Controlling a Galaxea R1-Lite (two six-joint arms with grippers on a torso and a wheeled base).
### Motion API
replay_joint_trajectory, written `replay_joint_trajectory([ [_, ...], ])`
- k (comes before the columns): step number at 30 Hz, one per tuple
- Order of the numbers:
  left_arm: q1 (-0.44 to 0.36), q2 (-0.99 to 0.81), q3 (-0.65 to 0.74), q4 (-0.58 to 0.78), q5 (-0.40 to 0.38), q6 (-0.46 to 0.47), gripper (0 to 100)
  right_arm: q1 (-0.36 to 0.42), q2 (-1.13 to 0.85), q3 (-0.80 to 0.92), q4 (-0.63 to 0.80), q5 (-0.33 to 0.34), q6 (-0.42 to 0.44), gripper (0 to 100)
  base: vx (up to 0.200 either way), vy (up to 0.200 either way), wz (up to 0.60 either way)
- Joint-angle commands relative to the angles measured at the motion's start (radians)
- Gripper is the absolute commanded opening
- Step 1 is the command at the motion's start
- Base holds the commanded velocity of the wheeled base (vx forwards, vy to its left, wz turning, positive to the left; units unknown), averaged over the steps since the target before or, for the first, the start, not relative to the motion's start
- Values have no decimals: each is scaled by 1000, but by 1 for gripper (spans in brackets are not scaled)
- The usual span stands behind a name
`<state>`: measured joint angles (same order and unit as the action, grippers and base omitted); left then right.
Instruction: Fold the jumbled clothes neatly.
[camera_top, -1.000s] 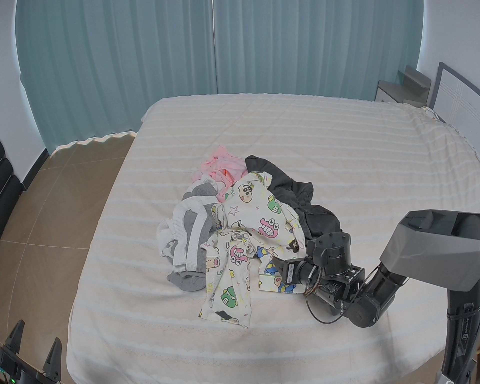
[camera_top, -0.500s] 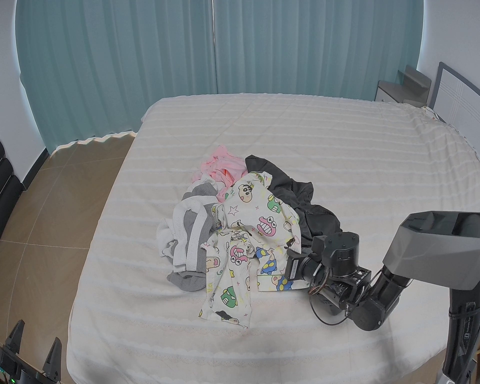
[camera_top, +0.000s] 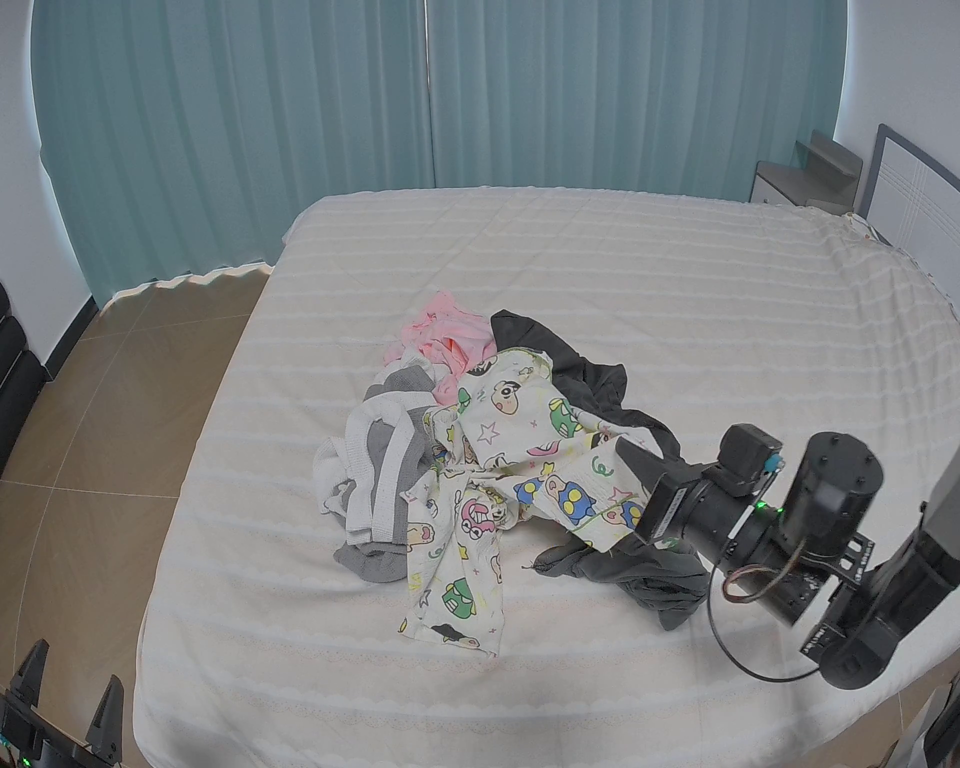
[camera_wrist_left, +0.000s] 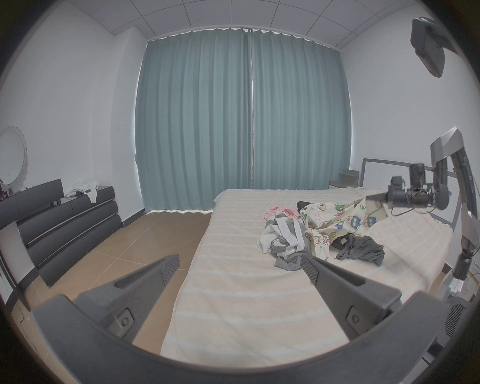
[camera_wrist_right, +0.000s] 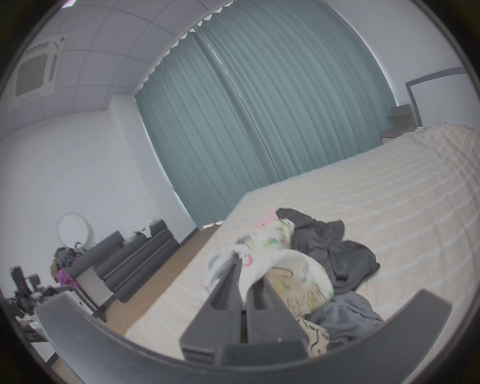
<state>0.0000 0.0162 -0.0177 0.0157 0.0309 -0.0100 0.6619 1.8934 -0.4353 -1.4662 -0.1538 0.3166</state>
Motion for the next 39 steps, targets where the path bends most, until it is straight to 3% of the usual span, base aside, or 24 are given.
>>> replay_joint_trajectory([
  [1, 0, -13, 12, 0, 0, 8, 100, 74, -257, 66, 3, 20, 1, 0, 0, 0, 0],
  [3, 0, -13, 12, 0, -3, 13, 100, 85, -292, 59, 24, 22, -1, 0, 0, 0, 0],
  [6, 0, -13, 7, -20, -75, 13, 100, 104, -367, 24, 83, 42, 1, 0, 0, 0, 0],
  [9, -8, 50, -245, -89, -117, -77, 100, 130, -438, -25, 141, 57, 1, 0, 0, 0, 0],
  [13, -49, 199, -397, -31, -221, -84, 100, 148, -478, -86, 198, 68, 1, 0, 0, 0, 0],
  [14, -69, 288, -439, -22, -325, -73, 100, 154, -490, -126, 213, 80, 1, 0, 0, 0, 0],
  [17, -72, 485, -456, -31, -460, -7, 100, 157, -487, -220, 251, 102, 1, 0, 0, 0, 0],
  [18, -74, 505, -458, -33, -470, 4, 100, 157, -488, -229, 257, 103, 1, 0, 0, 0, 0],
  [20, -81, 653, -458, -49, -519, 114, 100, 162, -488, -303, 308, 117, 1, 0, 0, 0, 0],
  [23, -152, 814, -458, -51, -540, 211, 100, 174, -481, -401, 369, 135, 1, 0, 0, 0, 0],
  [30, -376, 1033, -418, -71, -536, 222, 100, 219, -425, -614, 455, 146, 2, 0, 0, 0, 0],
  [39, -502, 1167, -401, -241, -540, 205, 100, 265, -329, -767, 498, 135, 4, 0, 0, 0, 0],
])
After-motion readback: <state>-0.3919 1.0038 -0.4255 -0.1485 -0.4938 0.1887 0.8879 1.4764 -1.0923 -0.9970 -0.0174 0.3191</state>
